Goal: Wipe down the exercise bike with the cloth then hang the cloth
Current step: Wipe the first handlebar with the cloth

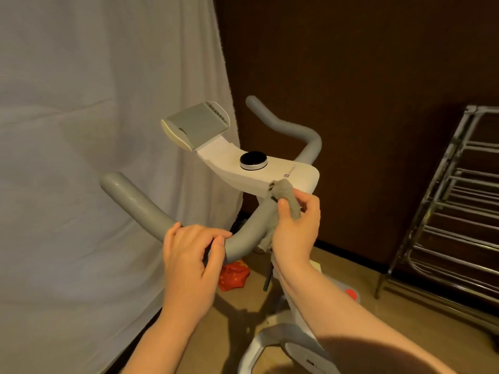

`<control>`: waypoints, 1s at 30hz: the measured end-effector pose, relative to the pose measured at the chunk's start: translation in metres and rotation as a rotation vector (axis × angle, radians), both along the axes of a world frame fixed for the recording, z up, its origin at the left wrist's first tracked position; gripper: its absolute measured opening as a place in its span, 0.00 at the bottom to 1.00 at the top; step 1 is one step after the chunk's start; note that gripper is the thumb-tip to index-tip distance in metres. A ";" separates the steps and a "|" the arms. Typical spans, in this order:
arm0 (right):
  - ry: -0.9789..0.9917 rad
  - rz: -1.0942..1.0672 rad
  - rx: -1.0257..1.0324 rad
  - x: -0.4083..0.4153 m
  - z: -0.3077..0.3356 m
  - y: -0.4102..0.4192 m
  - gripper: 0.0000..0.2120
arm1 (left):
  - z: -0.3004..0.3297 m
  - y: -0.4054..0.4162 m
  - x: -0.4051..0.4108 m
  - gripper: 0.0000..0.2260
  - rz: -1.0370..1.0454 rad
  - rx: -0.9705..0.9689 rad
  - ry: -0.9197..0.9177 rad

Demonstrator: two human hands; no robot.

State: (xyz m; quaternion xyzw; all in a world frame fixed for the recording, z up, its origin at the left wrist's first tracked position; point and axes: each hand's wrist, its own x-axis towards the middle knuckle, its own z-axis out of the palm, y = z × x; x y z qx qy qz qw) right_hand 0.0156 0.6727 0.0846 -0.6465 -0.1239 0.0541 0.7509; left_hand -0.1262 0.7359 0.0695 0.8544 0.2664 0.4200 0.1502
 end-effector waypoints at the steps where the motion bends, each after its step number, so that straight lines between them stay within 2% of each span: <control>1: 0.013 -0.008 0.013 -0.016 -0.007 -0.002 0.11 | 0.000 0.000 0.000 0.12 -0.001 0.002 0.002; 3: 0.070 0.035 0.068 -0.052 -0.016 -0.012 0.11 | -0.001 0.001 -0.001 0.12 -0.009 0.016 0.008; 5: 0.133 0.030 0.113 -0.054 -0.016 -0.011 0.09 | 0.000 0.001 0.000 0.13 -0.017 0.019 0.004; 9: 0.251 -0.142 0.126 -0.028 0.001 0.003 0.07 | 0.003 0.004 -0.004 0.14 -0.065 0.025 0.048; 13: 0.375 -0.086 0.128 -0.088 -0.007 0.000 0.05 | 0.002 0.009 -0.012 0.15 -0.154 0.021 0.067; 17: 0.537 -0.195 0.148 -0.036 0.007 0.014 0.03 | 0.005 0.014 -0.013 0.14 -0.206 0.042 0.101; 22: 0.467 -0.175 0.156 -0.071 -0.008 0.012 0.04 | 0.004 0.021 -0.020 0.14 -0.261 0.062 0.137; 27: 0.446 -0.263 0.079 -0.027 0.012 0.021 0.04 | 0.007 0.022 -0.020 0.13 -0.284 0.100 0.141; 30: 0.210 -0.245 -0.029 -0.060 -0.007 0.015 0.04 | 0.005 0.025 -0.023 0.15 -0.303 0.096 0.141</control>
